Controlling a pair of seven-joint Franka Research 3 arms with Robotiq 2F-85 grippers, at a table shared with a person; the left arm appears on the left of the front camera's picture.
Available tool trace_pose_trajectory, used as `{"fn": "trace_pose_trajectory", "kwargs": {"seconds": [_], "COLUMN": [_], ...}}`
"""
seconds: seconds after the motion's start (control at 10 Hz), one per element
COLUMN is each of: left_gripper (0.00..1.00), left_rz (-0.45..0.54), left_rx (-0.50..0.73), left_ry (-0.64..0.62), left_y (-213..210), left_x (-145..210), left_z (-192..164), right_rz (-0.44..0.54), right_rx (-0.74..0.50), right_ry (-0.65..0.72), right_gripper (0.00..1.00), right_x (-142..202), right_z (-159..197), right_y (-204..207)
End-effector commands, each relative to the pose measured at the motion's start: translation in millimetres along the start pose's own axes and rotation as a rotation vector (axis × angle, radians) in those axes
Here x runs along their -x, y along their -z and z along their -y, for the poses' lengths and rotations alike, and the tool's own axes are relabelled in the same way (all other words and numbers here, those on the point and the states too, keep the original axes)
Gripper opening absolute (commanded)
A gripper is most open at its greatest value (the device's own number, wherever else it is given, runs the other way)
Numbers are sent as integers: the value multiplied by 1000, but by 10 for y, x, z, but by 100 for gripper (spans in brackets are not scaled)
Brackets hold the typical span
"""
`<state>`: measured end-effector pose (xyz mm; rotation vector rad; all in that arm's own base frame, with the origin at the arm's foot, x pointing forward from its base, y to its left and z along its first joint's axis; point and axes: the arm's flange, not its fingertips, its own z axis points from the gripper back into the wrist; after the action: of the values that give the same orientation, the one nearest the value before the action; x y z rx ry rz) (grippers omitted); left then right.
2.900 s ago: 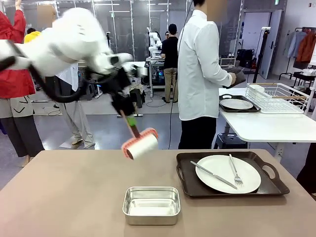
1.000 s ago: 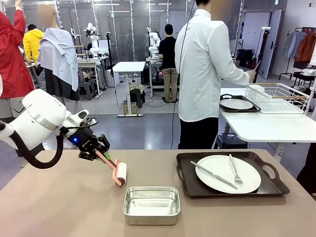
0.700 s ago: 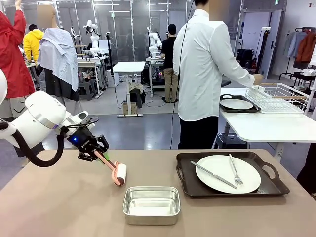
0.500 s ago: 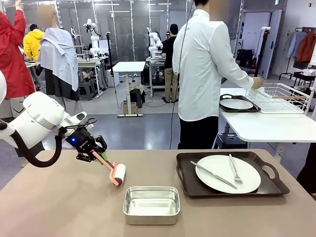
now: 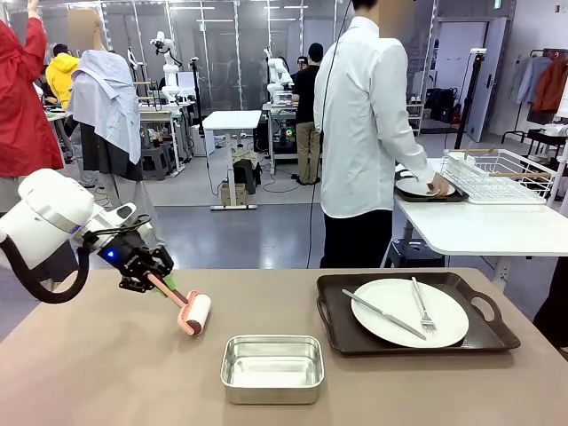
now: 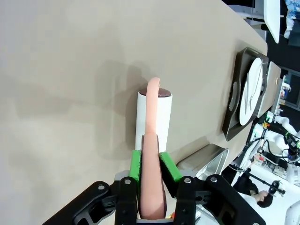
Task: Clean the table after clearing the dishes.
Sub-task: When the left (or right) Handle tray is removed, use the left hand (or right hand) to clean the left (or right) side of the table with the Lint Roller.
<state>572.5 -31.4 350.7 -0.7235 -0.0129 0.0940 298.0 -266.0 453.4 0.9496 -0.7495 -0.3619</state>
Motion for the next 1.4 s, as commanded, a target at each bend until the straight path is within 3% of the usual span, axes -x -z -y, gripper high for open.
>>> {"fn": "trace_pose_trajectory", "kwargs": {"seconds": [0.0, 0.4, 0.8, 1.3], "left_gripper": [22, 22, 22, 22], "left_rz": [13, 60, 79, 205], "left_rx": [-98, -291, -568, -829], "left_ry": [4, 56, 55, 108], "left_y": [-31, -428, -598, -716], "left_x": [-91, -131, -70, 6], "left_z": [-345, -646, -737, -570], "right_rz": [12, 12, 12, 12], "right_rx": [-16, -16, -16, -16], "right_ry": [-20, -20, -20, -20], "right_gripper": [100, 100, 100, 100], "right_x": [13, 13, 13, 13], "right_z": [0, 0, 0, 0], "right_y": [0, 0, 0, 0]}}
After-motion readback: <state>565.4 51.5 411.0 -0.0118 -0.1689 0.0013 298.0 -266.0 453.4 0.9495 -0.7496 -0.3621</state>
